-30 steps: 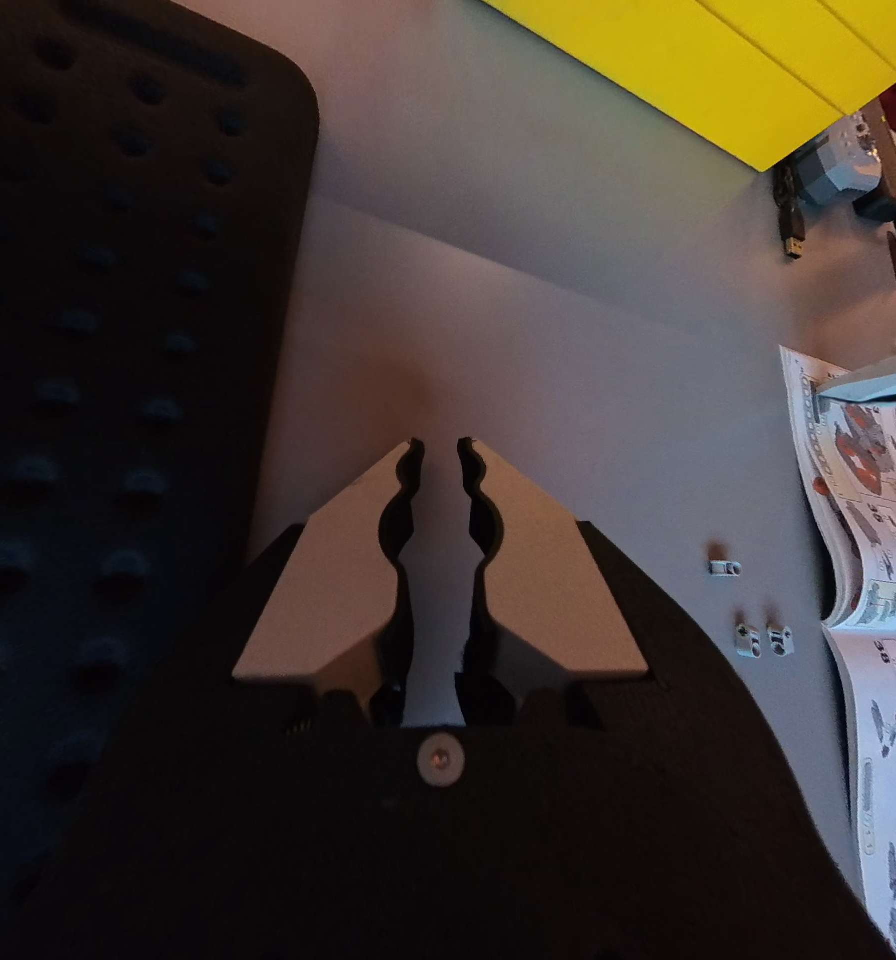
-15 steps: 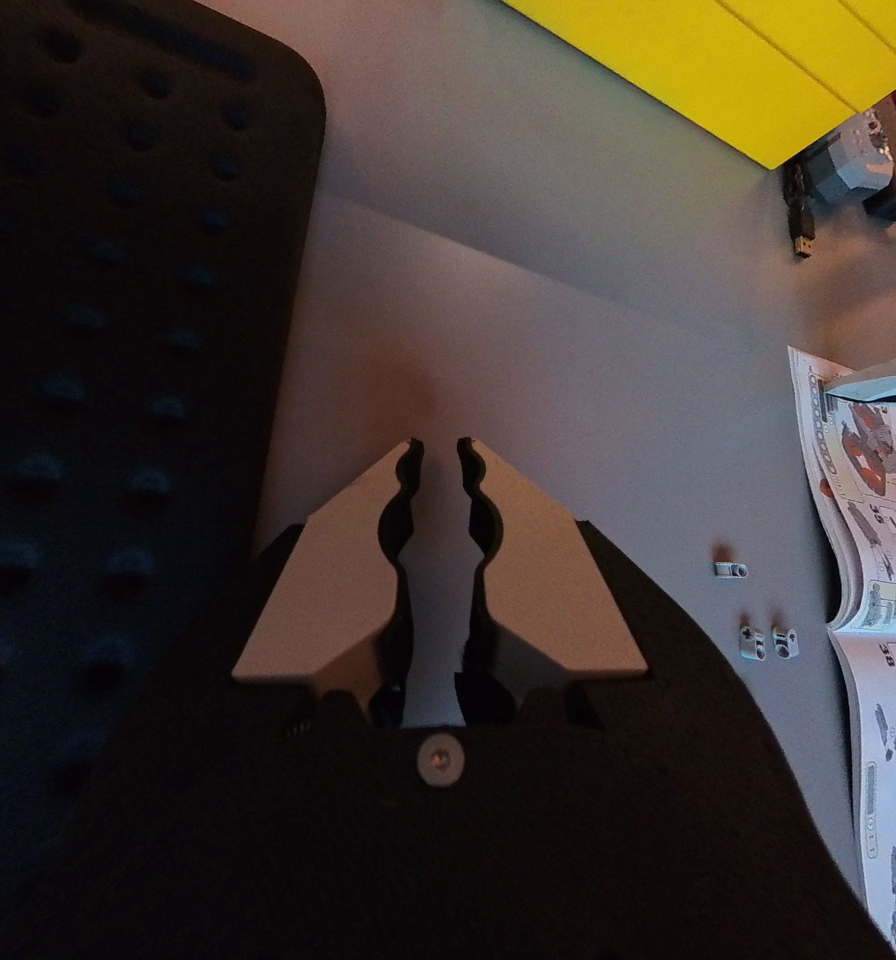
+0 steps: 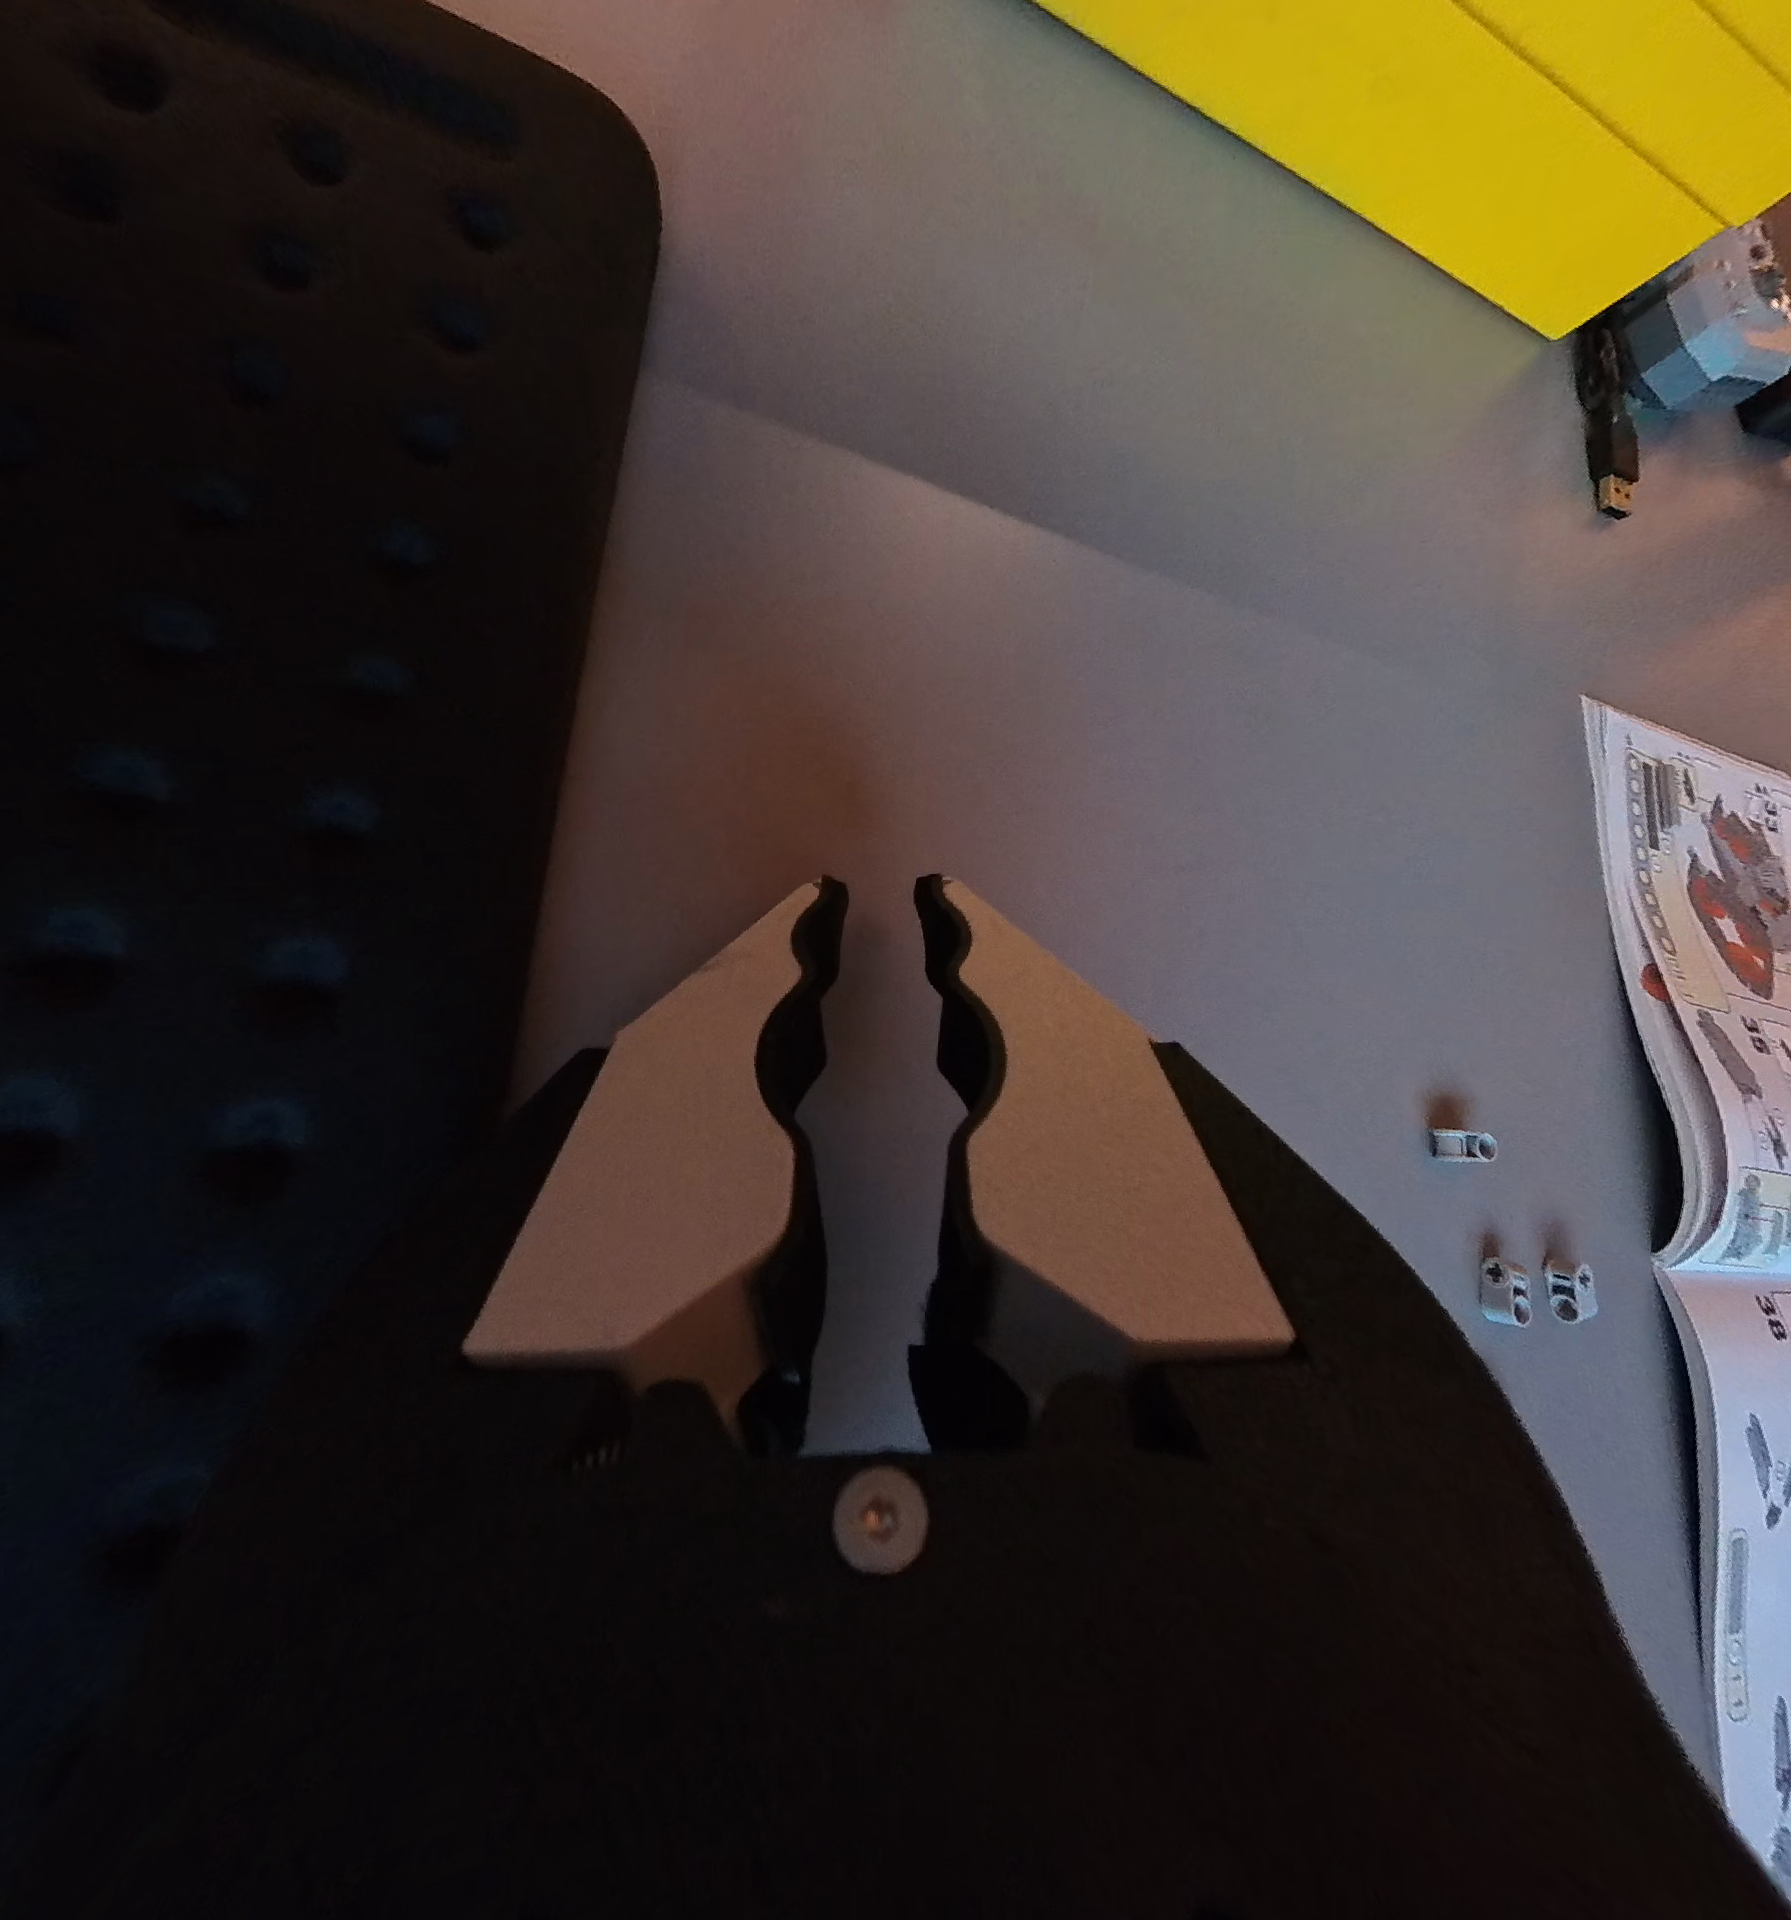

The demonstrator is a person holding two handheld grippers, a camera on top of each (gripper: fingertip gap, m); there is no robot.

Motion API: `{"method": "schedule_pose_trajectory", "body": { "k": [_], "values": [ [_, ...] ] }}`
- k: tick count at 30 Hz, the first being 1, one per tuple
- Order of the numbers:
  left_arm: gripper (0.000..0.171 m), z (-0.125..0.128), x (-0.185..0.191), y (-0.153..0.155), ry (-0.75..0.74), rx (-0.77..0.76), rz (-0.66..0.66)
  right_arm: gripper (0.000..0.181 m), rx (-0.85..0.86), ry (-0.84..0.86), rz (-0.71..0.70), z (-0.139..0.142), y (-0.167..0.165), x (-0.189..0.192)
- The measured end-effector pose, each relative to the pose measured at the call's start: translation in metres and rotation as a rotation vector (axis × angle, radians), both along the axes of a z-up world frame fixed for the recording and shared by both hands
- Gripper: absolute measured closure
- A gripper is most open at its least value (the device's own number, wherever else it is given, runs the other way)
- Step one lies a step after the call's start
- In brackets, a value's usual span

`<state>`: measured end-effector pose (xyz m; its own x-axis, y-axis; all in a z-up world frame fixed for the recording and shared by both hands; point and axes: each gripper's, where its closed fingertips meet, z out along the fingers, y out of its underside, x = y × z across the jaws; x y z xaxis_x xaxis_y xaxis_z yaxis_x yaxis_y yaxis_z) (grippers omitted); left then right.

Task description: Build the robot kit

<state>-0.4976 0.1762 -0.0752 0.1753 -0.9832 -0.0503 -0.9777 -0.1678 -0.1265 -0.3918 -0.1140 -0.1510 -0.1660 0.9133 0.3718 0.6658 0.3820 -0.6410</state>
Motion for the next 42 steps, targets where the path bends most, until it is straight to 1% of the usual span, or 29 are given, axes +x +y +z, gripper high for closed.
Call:
{"method": "schedule_pose_trajectory", "body": {
  "k": [2, 5, 8, 10, 13, 18, 19, 22, 24, 28, 31, 34, 36, 39, 42],
  "values": [
    [0.152, -0.009, -0.001, -0.006, 0.008, -0.007, -0.017, 0.166, 0.003, -0.004, 0.004, 0.000, -0.001, 0.000],
    [0.151, -0.037, 0.002, -0.016, 0.039, -0.020, -0.070, 0.166, 0.009, -0.006, 0.002, 0.000, -0.002, 0.000],
    [0.153, -0.062, 0.002, -0.018, 0.079, -0.033, -0.090, 0.165, 0.013, -0.008, -0.006, 0.000, 0.000, 0.001],
    [0.156, -0.072, 0.002, -0.021, 0.084, -0.050, -0.096, 0.165, 0.016, -0.005, -0.008, 0.001, 0.000, 0.001],
    [0.162, -0.081, 0.000, -0.020, 0.104, -0.038, -0.113, 0.165, 0.011, 0.000, -0.006, 0.002, -0.002, 0.000],
    [0.163, -0.089, -0.004, -0.024, 0.127, -0.049, -0.107, 0.165, 0.012, -0.003, -0.002, 0.003, -0.004, 0.000],
    [0.169, -0.089, -0.003, -0.023, 0.122, -0.040, -0.105, 0.165, 0.012, -0.002, -0.002, 0.003, -0.005, 0.000],
    [0.169, -0.088, -0.005, -0.024, 0.123, -0.040, -0.095, 0.165, 0.014, -0.010, -0.002, 0.002, -0.006, 0.000],
    [0.169, -0.083, -0.002, -0.027, 0.108, -0.041, -0.082, 0.165, 0.020, -0.014, 0.001, 0.002, -0.007, 0.000],
    [0.169, -0.063, 0.036, -0.052, 0.006, -0.027, -0.023, 0.165, 0.022, -0.014, 0.006, 0.002, -0.010, -0.001],
    [0.169, -0.069, 0.055, -0.080, -0.004, -0.024, -0.024, 0.164, 0.021, -0.017, 0.002, 0.002, -0.010, -0.001],
    [0.169, -0.084, 0.048, -0.097, 0.042, -0.011, -0.025, 0.164, 0.018, -0.015, 0.003, 0.003, -0.011, -0.001],
    [0.169, -0.090, 0.040, -0.104, 0.056, -0.006, -0.046, 0.163, 0.018, -0.018, 0.002, 0.002, -0.011, -0.001],
    [0.169, -0.089, 0.033, -0.110, 0.039, 0.008, -0.041, 0.163, 0.018, -0.046, -0.026, -0.003, -0.005, 0.003],
    [0.169, -0.086, 0.023, -0.112, 0.031, 0.048, -0.049, 0.163, -0.002, -0.039, -0.043, -0.003, -0.001, 0.004]
  ]
}}
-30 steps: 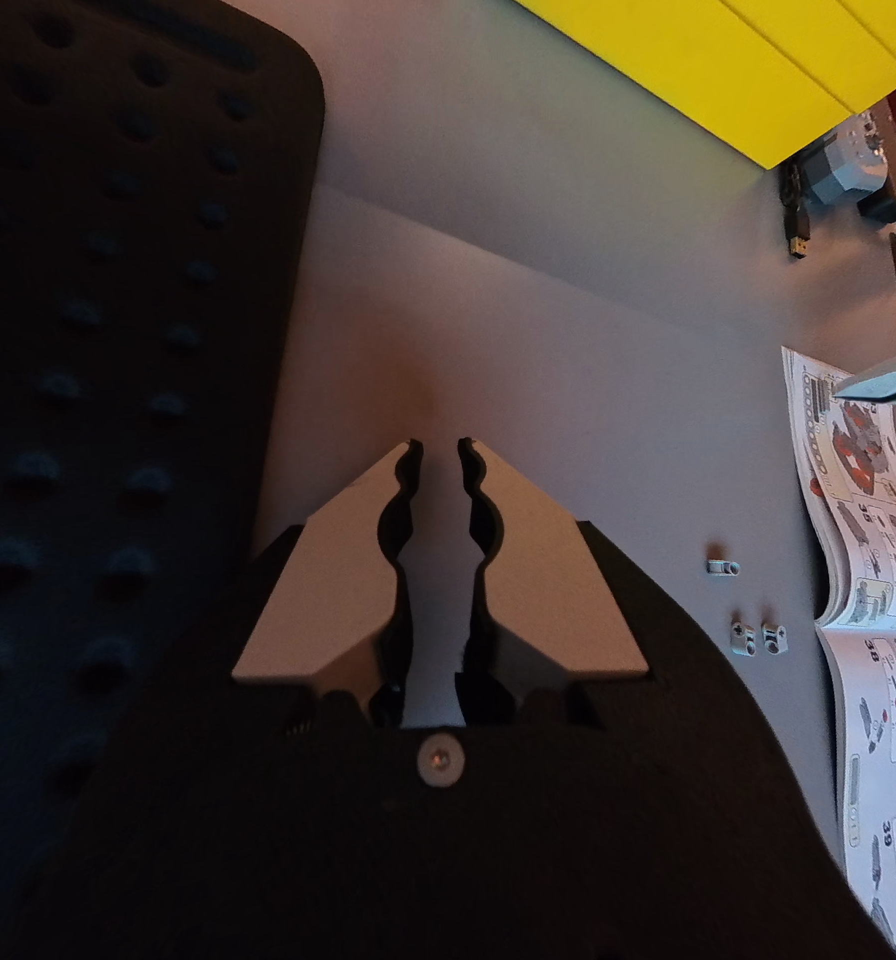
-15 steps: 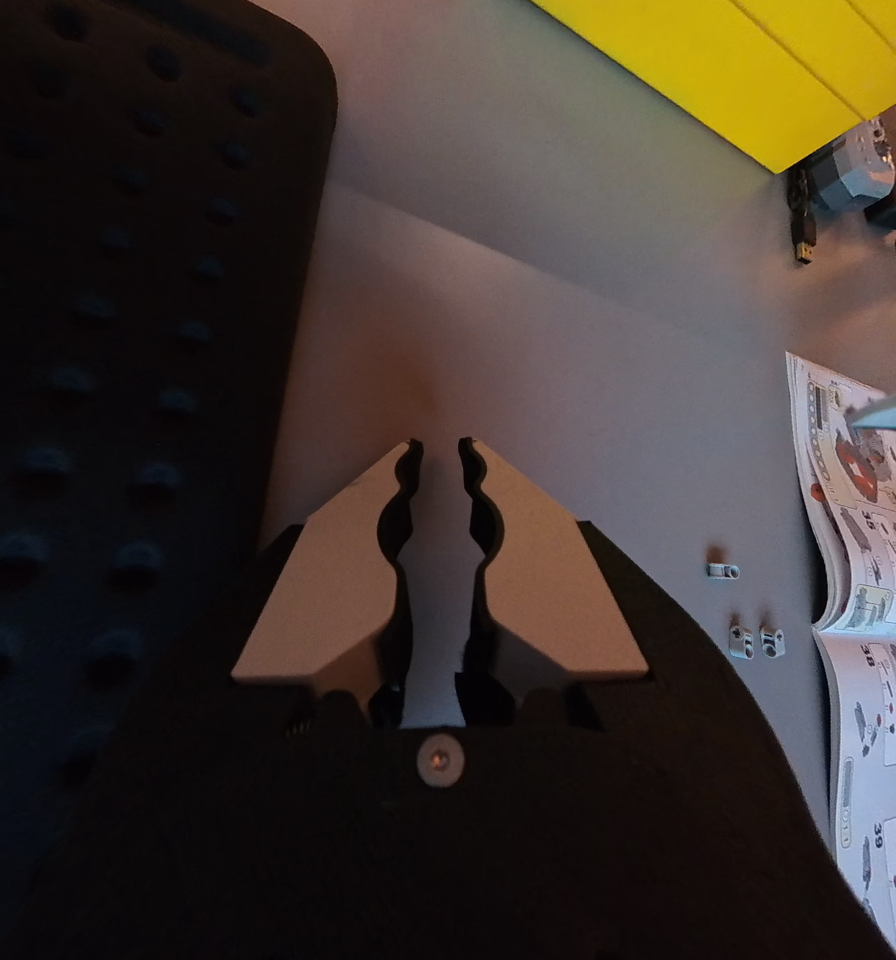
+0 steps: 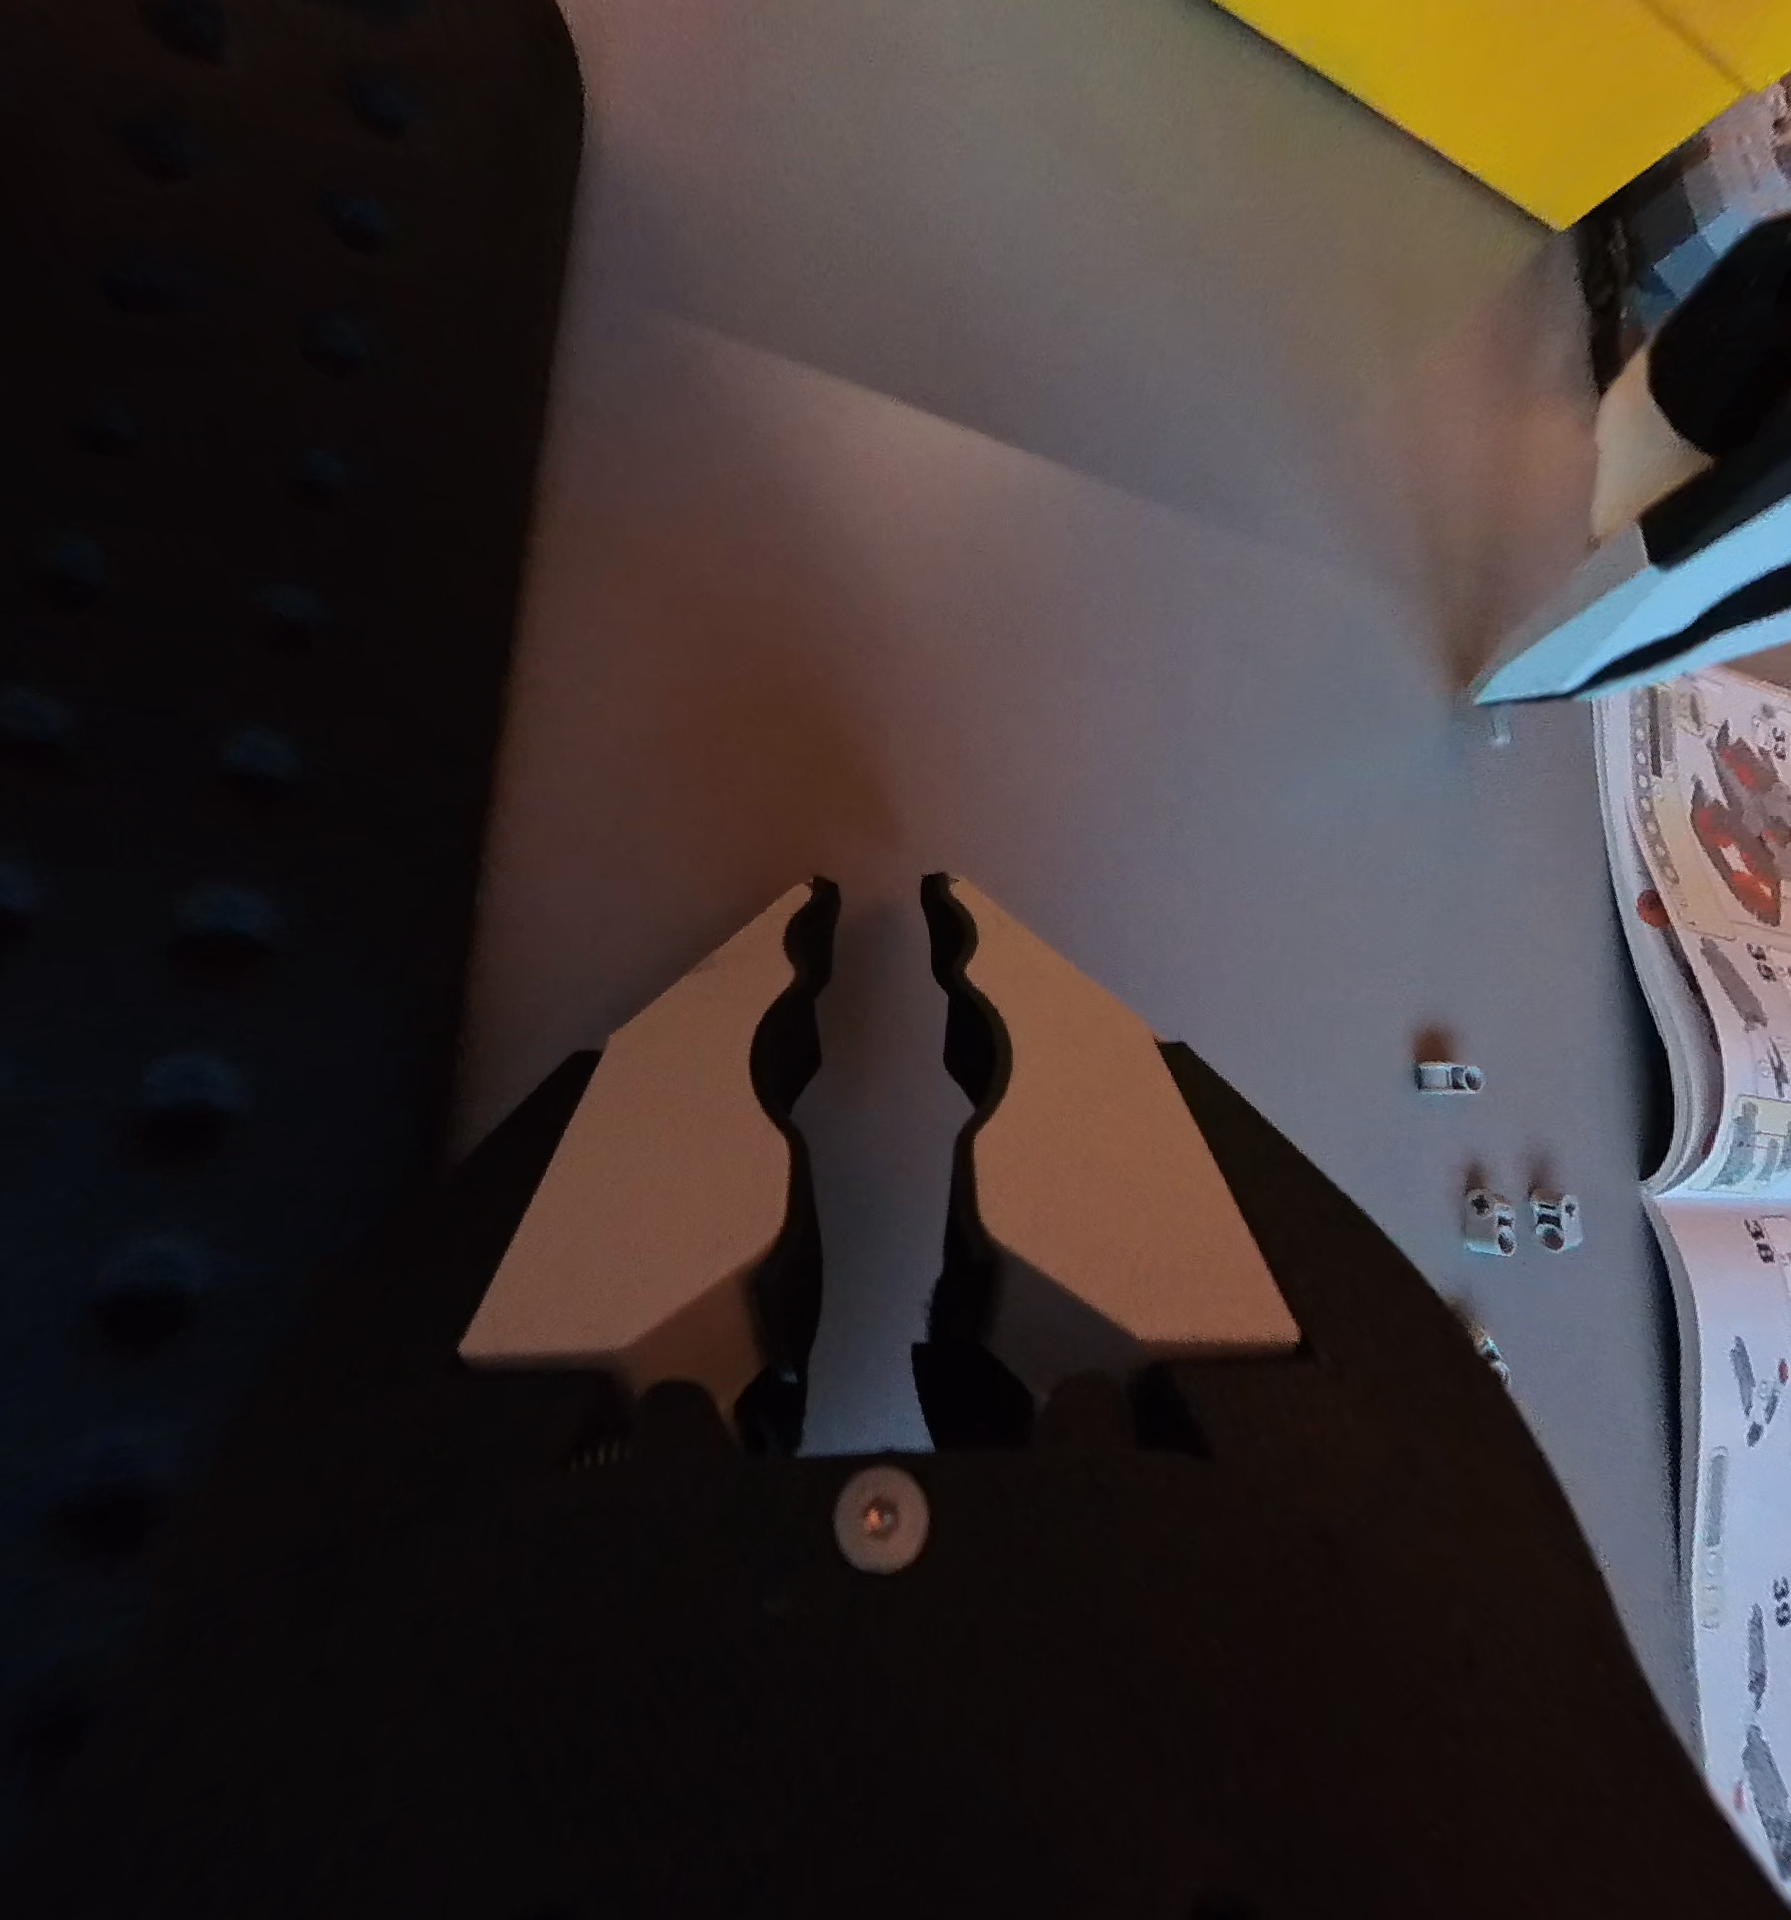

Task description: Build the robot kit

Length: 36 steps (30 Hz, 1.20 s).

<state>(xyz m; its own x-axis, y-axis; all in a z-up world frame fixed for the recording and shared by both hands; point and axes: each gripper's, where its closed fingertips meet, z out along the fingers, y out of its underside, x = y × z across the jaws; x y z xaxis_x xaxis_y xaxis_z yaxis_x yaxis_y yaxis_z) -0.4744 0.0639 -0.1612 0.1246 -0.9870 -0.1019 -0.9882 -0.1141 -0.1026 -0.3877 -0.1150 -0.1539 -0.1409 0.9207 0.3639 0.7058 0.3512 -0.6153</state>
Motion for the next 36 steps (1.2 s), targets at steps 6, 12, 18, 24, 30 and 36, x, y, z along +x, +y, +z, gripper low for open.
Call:
{"method": "schedule_pose_trajectory", "body": {
  "k": [6, 12, 18, 24, 30, 36],
  "values": [
    [0.169, -0.003, -0.013, -0.004, 0.032, 0.000, -0.002, 0.163, -0.012, 0.007, -0.004, 0.000, 0.000, -0.001],
    [0.169, -0.005, -0.012, -0.003, 0.046, 0.013, -0.023, 0.163, -0.022, 0.012, -0.008, -0.001, 0.000, -0.001],
    [0.169, -0.005, -0.012, -0.003, 0.049, 0.009, -0.033, 0.163, -0.025, 0.014, -0.010, -0.001, 0.000, -0.002],
    [0.166, -0.005, -0.012, -0.002, 0.054, -0.001, -0.027, 0.163, -0.023, 0.013, -0.010, -0.001, 0.000, -0.001],
    [0.155, 0.005, -0.013, 0.001, 0.016, 0.001, 0.009, 0.163, -0.022, 0.011, -0.009, -0.001, 0.001, -0.001],
    [0.148, 0.078, -0.045, 0.029, -0.054, 0.237, 0.153, 0.164, -0.021, 0.011, -0.008, -0.002, 0.002, -0.001]
  ]
}}
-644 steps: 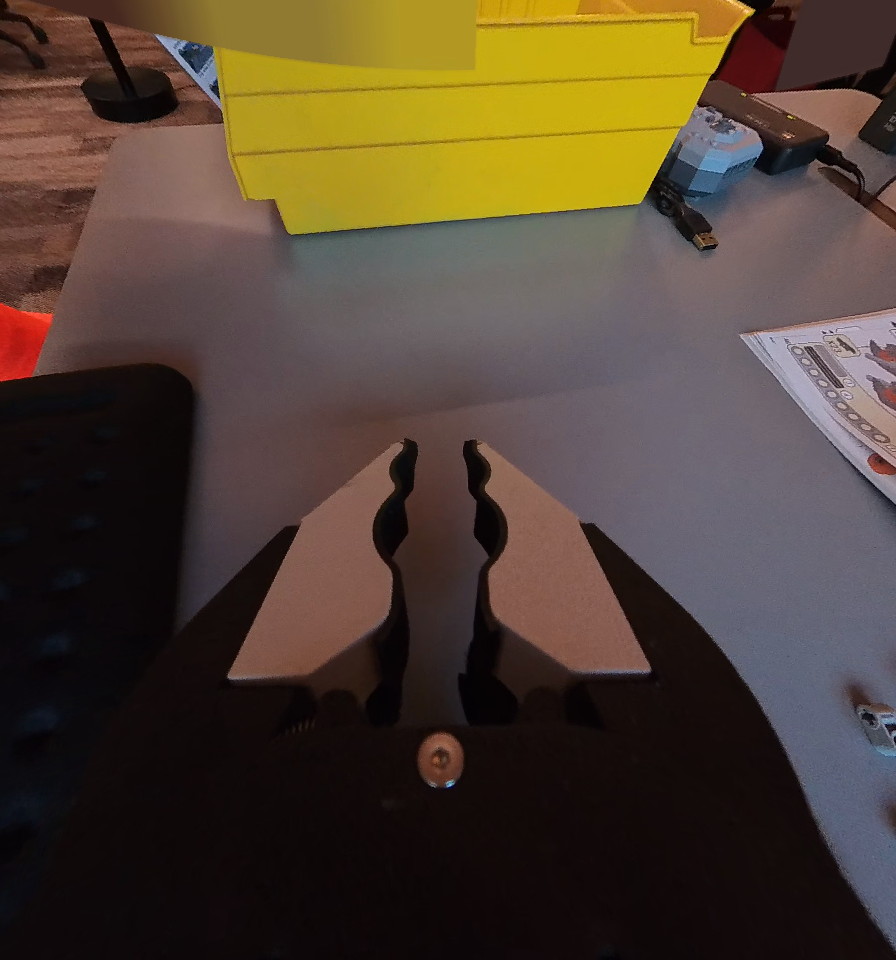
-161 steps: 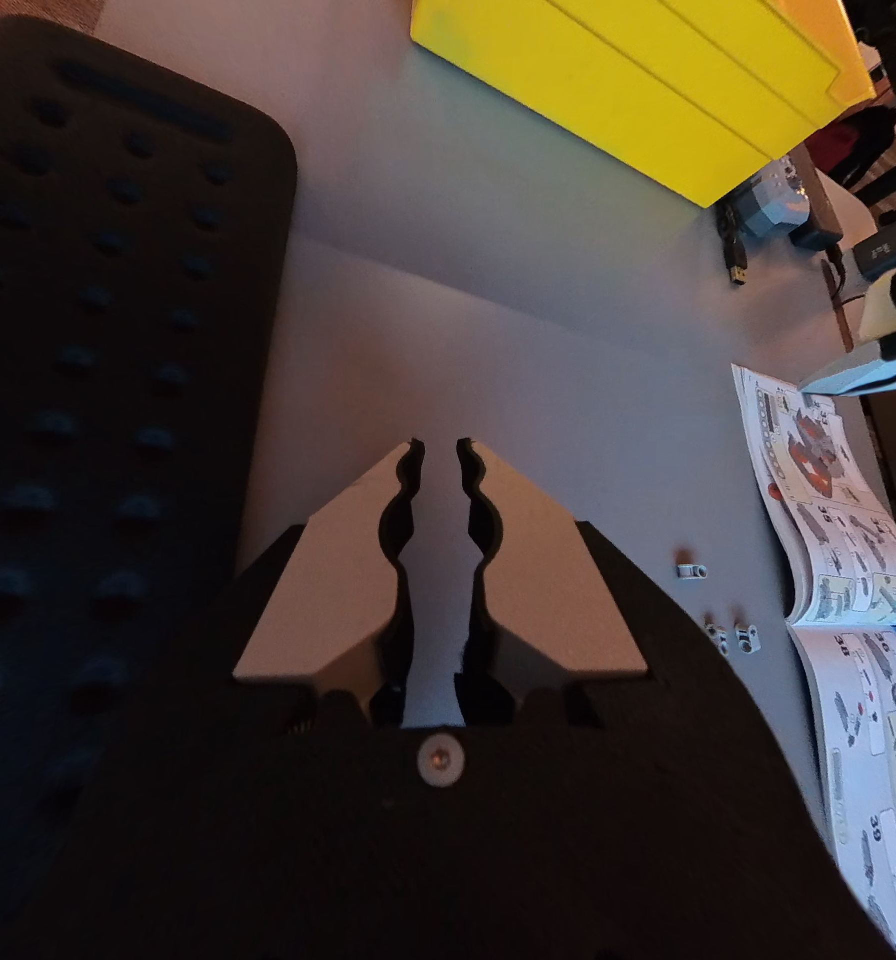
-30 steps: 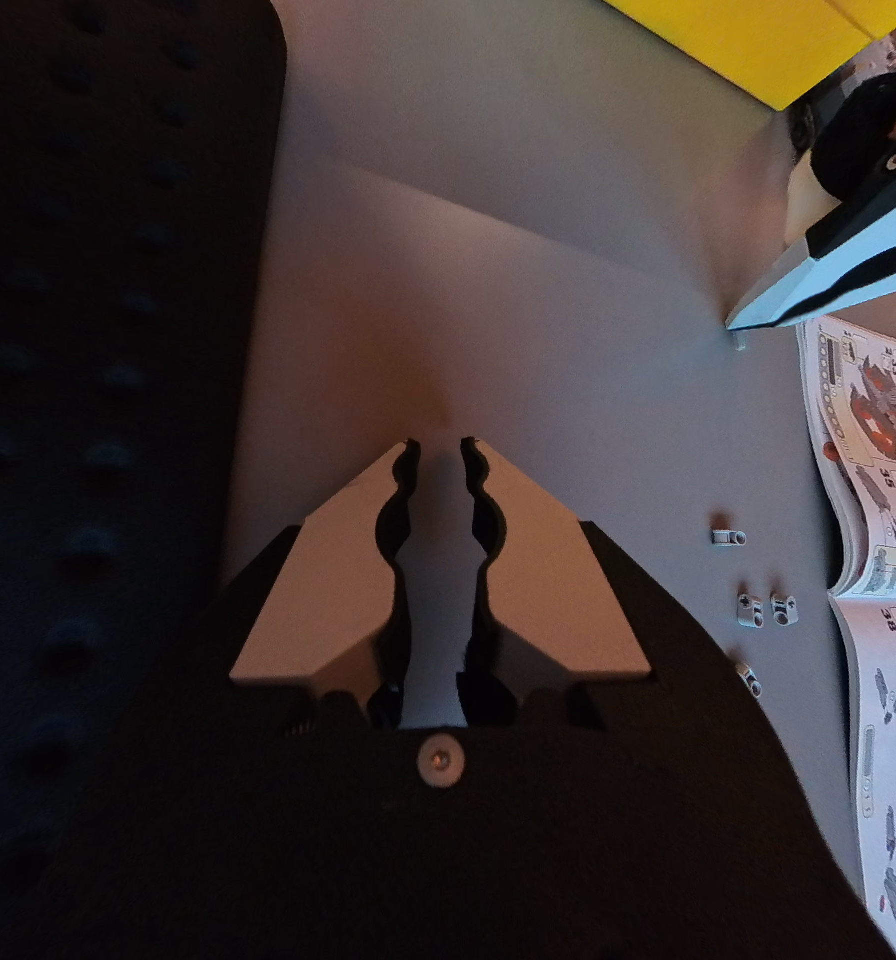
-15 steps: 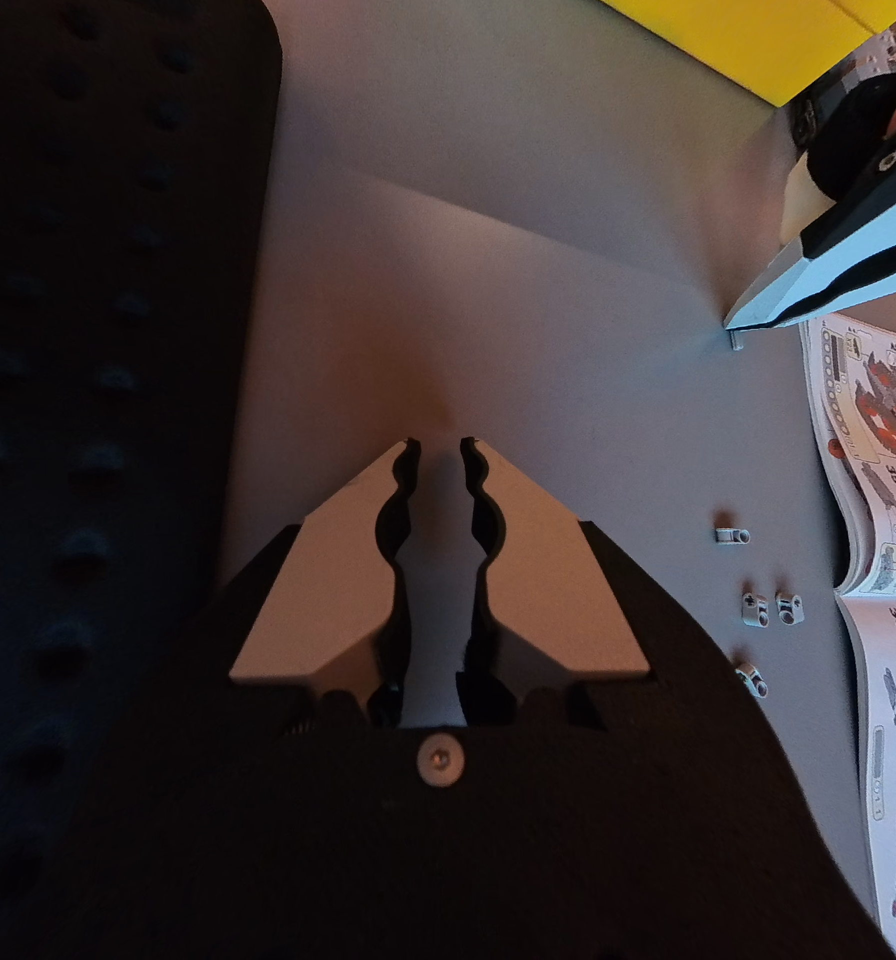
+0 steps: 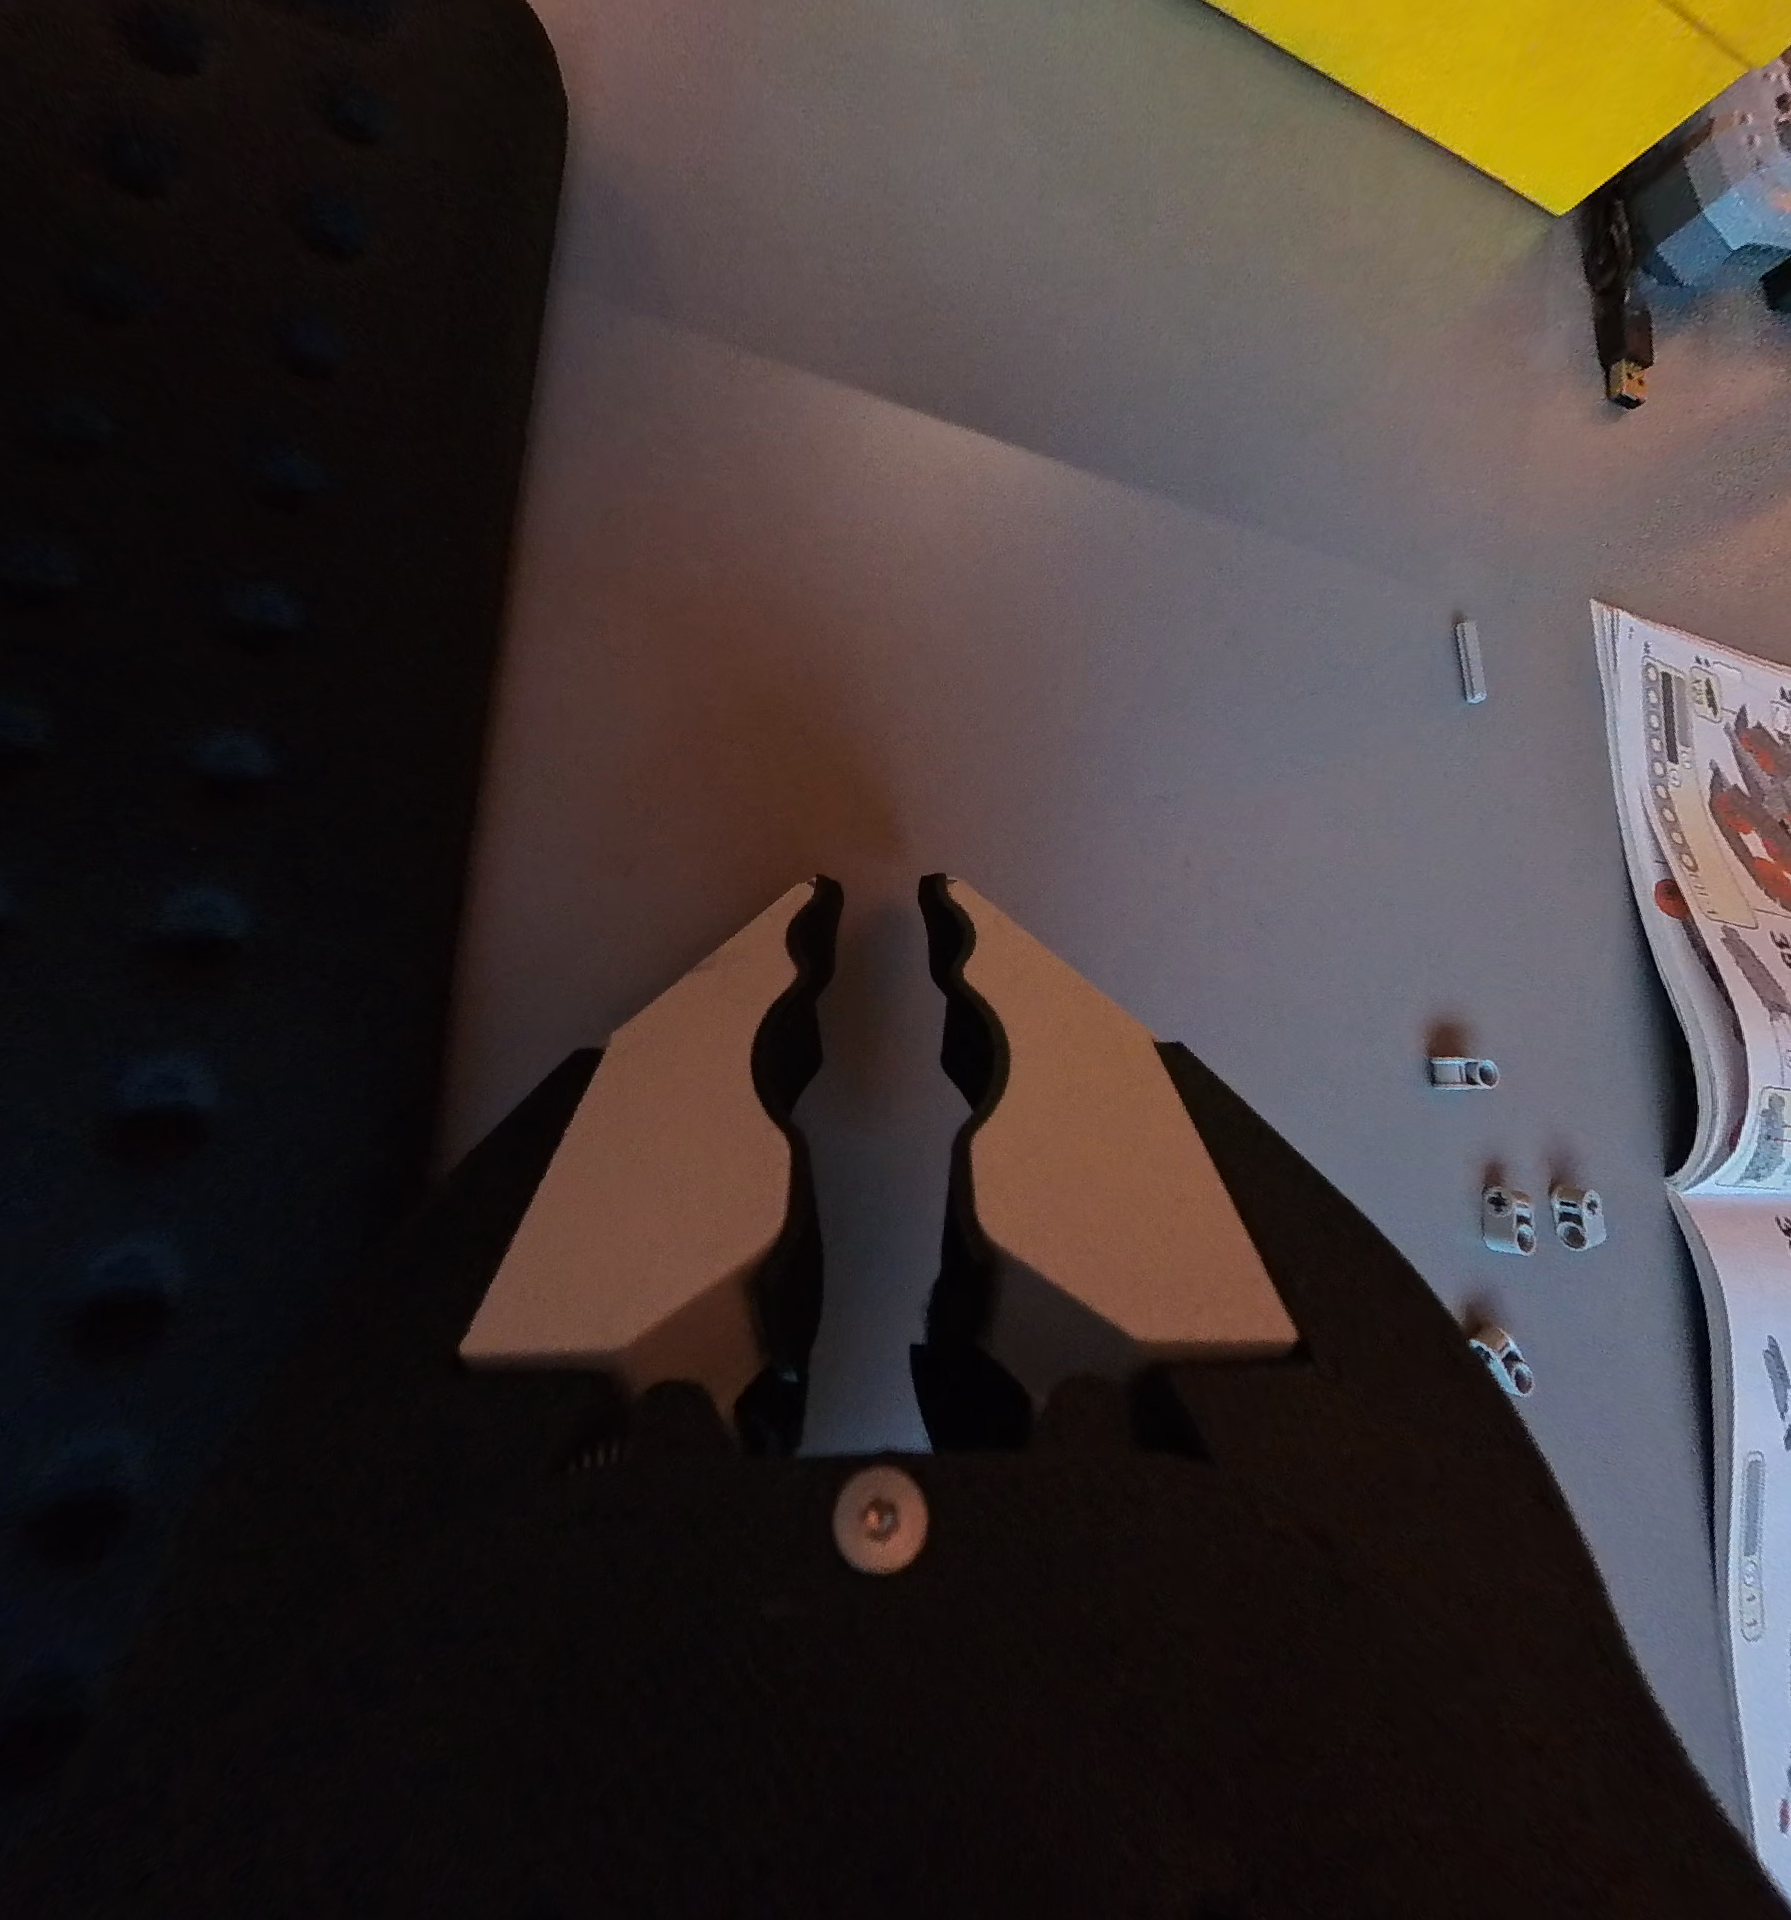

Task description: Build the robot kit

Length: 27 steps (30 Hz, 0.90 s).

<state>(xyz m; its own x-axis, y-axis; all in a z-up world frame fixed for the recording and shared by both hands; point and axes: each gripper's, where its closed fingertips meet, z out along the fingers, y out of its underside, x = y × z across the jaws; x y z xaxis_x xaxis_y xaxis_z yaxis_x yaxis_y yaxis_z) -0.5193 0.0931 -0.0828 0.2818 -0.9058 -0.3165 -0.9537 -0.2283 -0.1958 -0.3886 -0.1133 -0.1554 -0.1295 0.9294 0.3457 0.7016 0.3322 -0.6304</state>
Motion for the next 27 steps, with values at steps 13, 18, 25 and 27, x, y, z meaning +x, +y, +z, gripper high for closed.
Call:
{"method": "schedule_pose_trajectory", "body": {
  "k": [13, 18, 25, 27],
  "values": [
    [0.145, 0.086, -0.217, -0.082, -0.442, 0.221, 0.712, 0.164, -0.005, 0.003, -0.009, -0.001, 0.006, 0.000],
    [0.135, 0.017, -0.250, -0.146, -0.308, 0.046, 0.862, 0.164, -0.011, 0.009, -0.017, -0.001, 0.008, 0.000],
    [0.147, -0.036, -0.267, -0.184, -0.281, -0.089, 1.092, 0.164, -0.009, 0.011, -0.019, -0.002, 0.011, 0.000],
    [0.144, -0.043, -0.269, -0.186, -0.305, -0.112, 1.130, 0.164, -0.012, 0.013, -0.020, -0.002, 0.011, 0.000]
  ]
}}
